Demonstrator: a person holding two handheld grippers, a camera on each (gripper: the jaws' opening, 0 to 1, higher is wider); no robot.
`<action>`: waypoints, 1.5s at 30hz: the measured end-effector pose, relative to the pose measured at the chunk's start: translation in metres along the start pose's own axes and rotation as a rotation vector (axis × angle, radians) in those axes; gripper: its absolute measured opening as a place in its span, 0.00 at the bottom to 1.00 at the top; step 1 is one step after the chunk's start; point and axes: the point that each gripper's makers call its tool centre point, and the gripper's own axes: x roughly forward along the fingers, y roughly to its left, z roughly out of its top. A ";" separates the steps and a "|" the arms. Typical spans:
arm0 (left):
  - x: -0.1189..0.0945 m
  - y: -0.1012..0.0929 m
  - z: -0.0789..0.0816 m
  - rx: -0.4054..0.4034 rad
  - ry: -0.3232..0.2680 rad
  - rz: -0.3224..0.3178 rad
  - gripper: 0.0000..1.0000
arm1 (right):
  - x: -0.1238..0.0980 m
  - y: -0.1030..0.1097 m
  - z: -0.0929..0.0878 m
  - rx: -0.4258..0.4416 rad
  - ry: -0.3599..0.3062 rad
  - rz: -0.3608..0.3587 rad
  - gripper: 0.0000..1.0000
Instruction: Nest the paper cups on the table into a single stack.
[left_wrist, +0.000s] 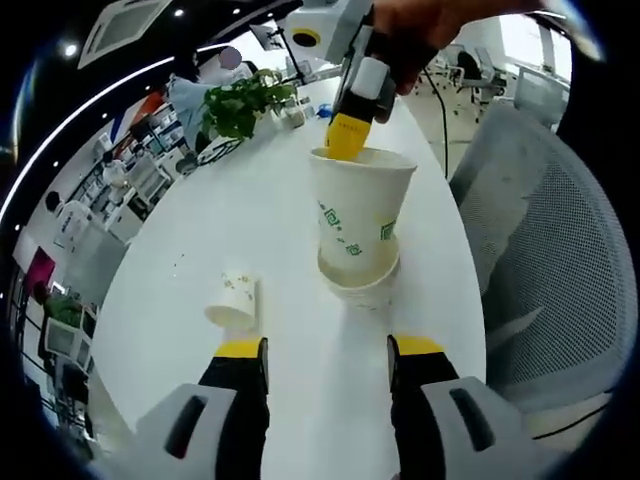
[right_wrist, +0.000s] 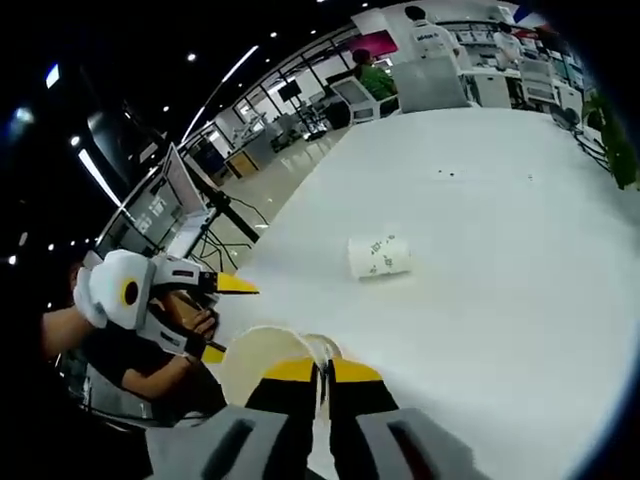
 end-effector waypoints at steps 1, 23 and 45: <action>0.000 0.000 0.000 -0.001 0.000 0.000 0.46 | -0.001 0.002 -0.001 0.001 0.000 0.001 0.00; 0.000 -0.001 0.001 0.002 0.002 0.001 0.46 | 0.003 0.006 -0.003 0.015 0.002 0.006 0.02; 0.002 0.000 -0.003 0.000 0.012 -0.004 0.46 | 0.015 0.004 -0.008 0.025 0.006 0.016 0.03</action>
